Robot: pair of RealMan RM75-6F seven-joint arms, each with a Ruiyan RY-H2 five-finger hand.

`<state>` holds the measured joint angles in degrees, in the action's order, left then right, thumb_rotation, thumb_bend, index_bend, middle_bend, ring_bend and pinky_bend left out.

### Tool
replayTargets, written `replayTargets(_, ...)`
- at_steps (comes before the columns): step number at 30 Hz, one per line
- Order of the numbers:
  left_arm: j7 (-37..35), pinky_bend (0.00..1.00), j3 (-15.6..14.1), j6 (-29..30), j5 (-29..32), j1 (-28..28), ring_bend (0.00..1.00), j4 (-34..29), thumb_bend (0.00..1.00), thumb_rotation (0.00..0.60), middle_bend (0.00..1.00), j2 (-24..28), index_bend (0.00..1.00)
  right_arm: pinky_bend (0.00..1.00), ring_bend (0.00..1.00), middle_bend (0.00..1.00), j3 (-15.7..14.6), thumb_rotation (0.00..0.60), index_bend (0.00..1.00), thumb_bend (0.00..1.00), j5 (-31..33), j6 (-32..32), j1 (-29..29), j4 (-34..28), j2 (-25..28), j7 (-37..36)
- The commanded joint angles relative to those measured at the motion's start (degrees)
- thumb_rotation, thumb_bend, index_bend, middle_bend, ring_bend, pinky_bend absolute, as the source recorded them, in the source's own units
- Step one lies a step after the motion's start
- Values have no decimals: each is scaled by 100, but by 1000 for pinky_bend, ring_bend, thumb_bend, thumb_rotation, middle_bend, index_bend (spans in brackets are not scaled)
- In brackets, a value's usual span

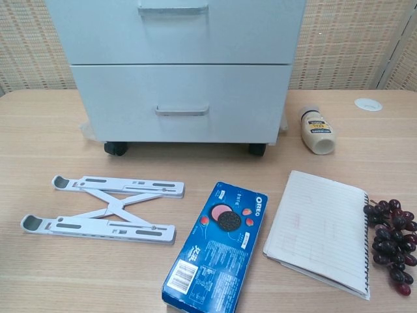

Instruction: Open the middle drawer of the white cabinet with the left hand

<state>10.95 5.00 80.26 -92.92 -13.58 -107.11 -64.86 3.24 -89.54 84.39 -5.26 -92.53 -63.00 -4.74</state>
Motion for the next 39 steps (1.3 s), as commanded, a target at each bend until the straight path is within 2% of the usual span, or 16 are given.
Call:
replayTargets(1,-175,863,126,-318,-73,-291,698,-263,463,600,672,187,255,103,82,181,2,600,104,336,-2,-28,-26,-5,-9,12)
replayTargets(3,-268,931,232,-511,-50,-486,752,-404,466,600,727,262,256,103,82,181,-1,600,104,336,-9,-55,-50,-6,-8,17)
replayTargets(6,-340,994,413,-769,70,-766,810,-562,523,600,777,269,254,103,82,181,-10,600,105,337,-15,-77,-68,2,-15,8)
replayTargets(8,-354,1000,535,-927,198,-940,848,-632,566,600,810,226,247,103,82,181,-20,600,105,337,-25,-77,-71,12,-27,-11)
replayTargets(13,-190,1000,885,-1321,741,-1407,919,-776,594,600,874,18,231,103,82,181,-49,600,104,337,-31,-63,-59,56,-39,-64)
replayTargets(20,782,1000,1243,-1485,1526,-1939,937,-811,608,600,891,-453,211,103,82,181,-70,600,104,337,-27,-34,-41,127,-53,-158)
replayTargets(27,1303,1000,1535,-1583,2299,-2410,937,-836,608,600,891,-769,204,103,82,181,-90,600,104,336,-2,49,23,213,-62,-276)
replayTargets(39,1746,1000,1708,-1730,3337,-3046,937,-639,608,600,891,-996,204,103,82,181,-106,600,105,337,12,136,90,365,-74,-459)
